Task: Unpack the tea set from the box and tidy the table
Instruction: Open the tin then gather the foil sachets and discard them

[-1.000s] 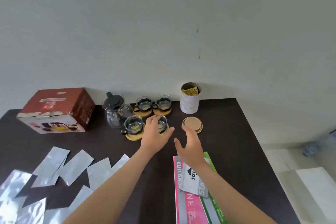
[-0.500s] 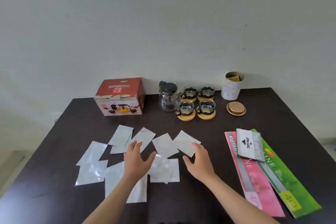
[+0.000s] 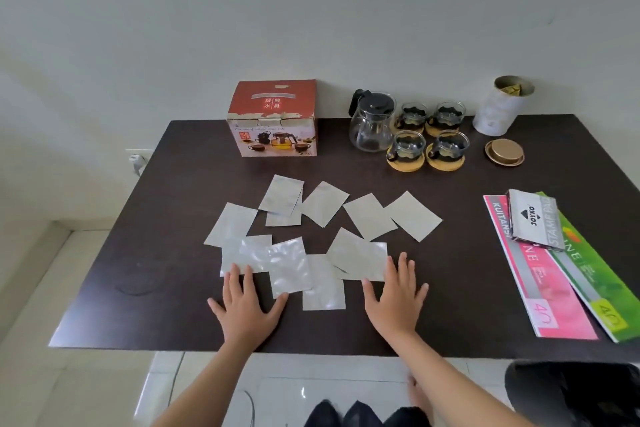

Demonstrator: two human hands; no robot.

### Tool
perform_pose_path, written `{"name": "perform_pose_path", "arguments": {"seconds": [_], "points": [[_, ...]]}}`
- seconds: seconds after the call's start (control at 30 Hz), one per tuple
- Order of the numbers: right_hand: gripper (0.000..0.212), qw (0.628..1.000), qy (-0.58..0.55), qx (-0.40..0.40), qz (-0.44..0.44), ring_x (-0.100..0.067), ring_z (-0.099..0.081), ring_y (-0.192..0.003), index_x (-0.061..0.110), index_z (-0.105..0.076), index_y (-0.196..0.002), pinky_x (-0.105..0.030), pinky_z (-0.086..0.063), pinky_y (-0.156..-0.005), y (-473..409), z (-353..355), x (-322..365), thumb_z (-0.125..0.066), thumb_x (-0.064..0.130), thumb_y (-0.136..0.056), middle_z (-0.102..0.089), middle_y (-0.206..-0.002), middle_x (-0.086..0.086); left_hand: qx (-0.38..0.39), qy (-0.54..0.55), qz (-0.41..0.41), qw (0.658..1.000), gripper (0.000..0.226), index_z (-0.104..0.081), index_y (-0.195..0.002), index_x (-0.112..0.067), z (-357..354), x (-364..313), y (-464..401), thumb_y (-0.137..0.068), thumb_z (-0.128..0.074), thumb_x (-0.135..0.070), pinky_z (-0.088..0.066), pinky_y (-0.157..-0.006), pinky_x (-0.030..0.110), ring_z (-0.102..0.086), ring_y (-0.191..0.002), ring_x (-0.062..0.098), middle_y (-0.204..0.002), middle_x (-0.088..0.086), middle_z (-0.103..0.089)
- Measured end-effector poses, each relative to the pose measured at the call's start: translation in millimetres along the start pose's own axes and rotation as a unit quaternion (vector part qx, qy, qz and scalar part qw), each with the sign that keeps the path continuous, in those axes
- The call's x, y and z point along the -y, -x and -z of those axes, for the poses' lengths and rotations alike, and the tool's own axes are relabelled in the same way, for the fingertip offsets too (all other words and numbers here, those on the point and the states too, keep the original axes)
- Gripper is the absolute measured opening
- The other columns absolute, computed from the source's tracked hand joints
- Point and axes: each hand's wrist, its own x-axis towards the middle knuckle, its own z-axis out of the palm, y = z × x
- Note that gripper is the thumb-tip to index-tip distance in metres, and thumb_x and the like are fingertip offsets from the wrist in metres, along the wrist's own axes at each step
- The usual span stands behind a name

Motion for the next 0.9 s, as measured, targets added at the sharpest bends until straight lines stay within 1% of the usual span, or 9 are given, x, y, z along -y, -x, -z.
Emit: {"name": "perform_pose_path", "arguments": {"seconds": [0.17,0.27,0.33,0.4,0.5,0.6,0.67,0.8,0.9], "points": [[0.067,0.999,-0.017,0.028,0.019,-0.022,0.005,-0.148,0.02,-0.024,-0.15,-0.057,0.001,-0.114,14.6,-15.4,31.9,-0.037,0.053,-0.094,-0.001,-0.161,-0.005,0.03,0.04,-0.053,0.997,0.081,-0.019,-0.148,-0.019,-10.4,-30.0,0.3,-0.084,-0.052,-0.057,0.002,-0.112,0.058,0.005,-0.146,0.021,-0.159,0.002,-0.003],[0.072,0.993,-0.076,0.044,0.077,-0.021,-0.001,-0.148,0.018,-0.028,-0.148,-0.054,0.003,-0.114,13.5,-13.1,38.4,-0.027,0.058,-0.088,-0.009,-0.161,-0.004,0.022,0.117,-0.068,0.991,0.075,-0.027,-0.146,-0.014,-8.3,-32.9,-0.2,-0.084,-0.061,-0.04,0.001,-0.115,0.053,-0.01,-0.146,0.021,-0.157,0.002,-0.015],[0.067,0.99,-0.106,0.029,0.093,-0.023,-0.007,-0.148,0.016,-0.032,-0.146,-0.055,-0.001,-0.114,-1.4,-4.7,31.5,-0.034,0.053,-0.09,-0.014,-0.16,-0.006,-0.004,0.132,-0.078,0.988,0.072,-0.032,-0.143,-0.011,-2.6,-26.3,-5.4,-0.083,-0.063,-0.034,-0.003,-0.116,0.051,-0.02,-0.143,0.024,-0.156,0.005,-0.02],[0.059,0.993,-0.098,-0.01,0.072,-0.026,-0.012,-0.146,0.013,-0.037,-0.143,-0.06,-0.005,-0.113,-27.2,9.0,18.6,-0.046,0.043,-0.093,-0.019,-0.158,-0.009,-0.04,0.117,-0.059,0.991,0.07,-0.036,-0.141,-0.01,4.9,-15.7,-16.2,-0.082,-0.064,-0.034,-0.006,-0.115,0.052,-0.023,-0.141,0.026,-0.155,0.008,-0.022],[0.061,0.997,-0.06,-0.037,-0.011,-0.027,-0.011,-0.146,0.013,-0.032,-0.146,-0.062,-0.006,-0.111,-71.0,33.9,-4.5,-0.049,0.041,-0.094,-0.016,-0.158,-0.01,-0.068,0.082,-0.002,0.994,0.074,-0.036,-0.141,-0.008,16.2,1.0,-37.9,-0.081,-0.066,-0.039,-0.009,-0.113,0.057,-0.02,-0.142,0.03,-0.155,0.011,-0.019],[0.067,0.997,-0.007,-0.02,-0.07,-0.027,-0.005,-0.147,0.014,-0.022,-0.15,-0.063,-0.007,-0.113,-105.6,48.7,-23.4,-0.044,0.046,-0.095,-0.008,-0.16,-0.01,-0.045,0.055,0.033,0.997,0.082,-0.028,-0.144,-0.008,20.3,13.1,-60.2,-0.081,-0.062,-0.049,-0.012,-0.113,0.057,-0.008,-0.145,0.027,-0.158,0.01,-0.011],[0.069,0.997,0.007,0.007,-0.081,-0.027,-0.003,-0.148,0.015,-0.017,-0.151,-0.063,-0.008,-0.114,-117.5,49.4,-26.8,-0.041,0.048,-0.096,-0.005,-0.16,-0.01,-0.02,0.04,0.039,0.998,0.082,-0.028,-0.143,-0.01,17.8,17.0,-72.3,-0.081,-0.058,-0.054,-0.014,-0.113,0.059,-0.006,-0.146,0.025,-0.157,0.007,-0.014],[0.064,0.999,0.022,0.024,-0.037,-0.026,0.0,-0.148,0.017,-0.02,-0.151,-0.06,-0.003,-0.113,-102.5,25.4,-9.1,-0.032,0.05,-0.097,-0.003,-0.161,-0.008,-0.003,0.035,0.015,0.999,0.071,-0.032,-0.139,-0.014,4.8,1.1,-71.0,-0.085,-0.054,-0.054,-0.007,-0.113,0.059,0.0,-0.146,0.023,-0.158,0.0,-0.014],[0.063,0.998,0.005,0.027,0.049,-0.029,-0.01,-0.147,0.018,-0.032,-0.147,-0.058,-0.006,-0.113,-73.2,3.0,19.4,-0.024,0.052,-0.095,-0.014,-0.159,-0.01,-0.004,0.095,-0.041,0.995,0.072,-0.031,-0.145,-0.013,-4.3,-27.6,-55.9,-0.086,-0.046,-0.051,-0.003,-0.115,0.05,-0.006,-0.147,0.018,-0.157,-0.002,-0.018]]}}
